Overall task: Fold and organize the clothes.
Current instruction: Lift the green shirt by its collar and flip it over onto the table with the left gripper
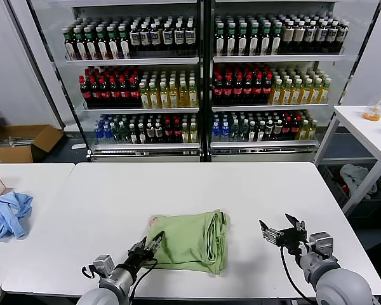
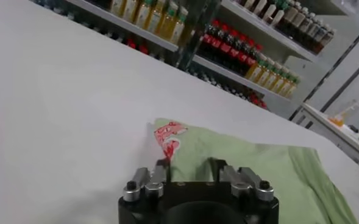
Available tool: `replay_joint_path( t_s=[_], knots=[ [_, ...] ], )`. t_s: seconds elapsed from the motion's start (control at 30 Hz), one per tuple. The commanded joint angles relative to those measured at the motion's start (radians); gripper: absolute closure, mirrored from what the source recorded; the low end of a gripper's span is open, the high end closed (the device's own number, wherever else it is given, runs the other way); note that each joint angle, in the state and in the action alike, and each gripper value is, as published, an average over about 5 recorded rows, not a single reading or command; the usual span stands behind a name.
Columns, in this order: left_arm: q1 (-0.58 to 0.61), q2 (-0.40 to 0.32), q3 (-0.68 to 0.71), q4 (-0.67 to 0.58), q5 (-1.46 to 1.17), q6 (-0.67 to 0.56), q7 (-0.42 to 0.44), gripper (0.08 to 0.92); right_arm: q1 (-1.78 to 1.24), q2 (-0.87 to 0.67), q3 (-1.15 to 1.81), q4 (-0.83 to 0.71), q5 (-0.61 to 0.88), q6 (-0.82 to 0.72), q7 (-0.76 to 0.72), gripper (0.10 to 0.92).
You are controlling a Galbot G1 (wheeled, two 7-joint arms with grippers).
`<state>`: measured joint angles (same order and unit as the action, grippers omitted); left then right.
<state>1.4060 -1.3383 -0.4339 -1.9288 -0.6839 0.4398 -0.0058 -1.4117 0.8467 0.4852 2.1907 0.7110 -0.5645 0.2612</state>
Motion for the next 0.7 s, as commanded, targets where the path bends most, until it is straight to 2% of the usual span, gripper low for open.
replay_joint_path(
  t_s=[0.03,0.3,0.53,0.7],
  knots=[
    [-0.006,-0.010,-0.014,0.011,-0.086,0.002,0.006,0.625,-0.005,-0.005,0.006,0.012,0.001,0.002,0.001,0.203],
    [-0.012,-0.031,-0.053,0.019,-0.265,0.027,0.014,0.834,-0.012,-0.014,0.013,0.021,0.003,0.006,0.001,0.203],
    [0.004,-0.030,-0.116,-0.009,-0.423,0.064,0.007,0.882,-0.006,-0.019,0.013,0.024,0.009,0.007,0.002,0.203],
    [0.030,0.045,-0.262,-0.065,-0.494,0.093,-0.006,0.887,0.010,-0.020,0.011,0.022,0.018,0.008,0.002,0.203]
  ],
)
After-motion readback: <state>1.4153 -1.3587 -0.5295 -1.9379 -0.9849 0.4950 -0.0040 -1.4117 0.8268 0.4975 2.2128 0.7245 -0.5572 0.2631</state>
